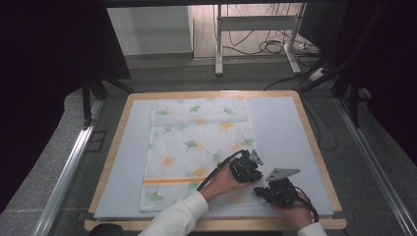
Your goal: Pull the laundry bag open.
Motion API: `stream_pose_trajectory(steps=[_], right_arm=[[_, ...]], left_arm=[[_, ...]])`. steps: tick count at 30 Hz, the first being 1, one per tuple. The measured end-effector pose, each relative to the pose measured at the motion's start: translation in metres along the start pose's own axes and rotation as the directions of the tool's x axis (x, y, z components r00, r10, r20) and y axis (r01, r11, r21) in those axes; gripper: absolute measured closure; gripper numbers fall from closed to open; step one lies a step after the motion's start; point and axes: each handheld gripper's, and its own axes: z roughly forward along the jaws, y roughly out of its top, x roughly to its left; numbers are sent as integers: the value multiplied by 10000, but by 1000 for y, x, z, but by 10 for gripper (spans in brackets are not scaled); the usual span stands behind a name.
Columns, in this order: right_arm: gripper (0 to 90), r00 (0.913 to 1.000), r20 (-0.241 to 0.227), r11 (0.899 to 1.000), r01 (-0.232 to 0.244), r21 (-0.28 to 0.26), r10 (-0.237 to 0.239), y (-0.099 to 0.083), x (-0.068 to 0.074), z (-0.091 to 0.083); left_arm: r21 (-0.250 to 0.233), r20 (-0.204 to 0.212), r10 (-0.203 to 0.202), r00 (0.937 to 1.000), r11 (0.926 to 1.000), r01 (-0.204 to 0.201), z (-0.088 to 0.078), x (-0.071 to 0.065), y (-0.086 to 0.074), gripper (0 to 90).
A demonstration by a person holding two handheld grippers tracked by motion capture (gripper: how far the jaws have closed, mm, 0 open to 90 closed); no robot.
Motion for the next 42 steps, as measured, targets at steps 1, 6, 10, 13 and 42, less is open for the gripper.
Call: stream_pose_trajectory(steps=[1,6,10,13,42], right_arm=[[892,10000,-6,10000,-10,3,10,0,0,0],[892,10000,1,10000,-9,36,9,0,0,0],[893,9998,-98,9999,-154,56,155,0,-1,0],[893,9996,-119,9997,-244,47,245,0,-2,0],[897,9863,463,9873,-1572,-236,1582,7,-23,3]], left_arm=[[164,-42,193,9998,9997,-192,-1,0,1,871],[7,-45,40,10000,10000,-40,-3,1,-2,899],[-120,38,-24,10000,9999,24,-4,3,-5,899],[-228,105,-87,9999,9997,89,-5,4,-6,899],[53,-572,195,9982,9998,-192,-11,-3,-8,900]])
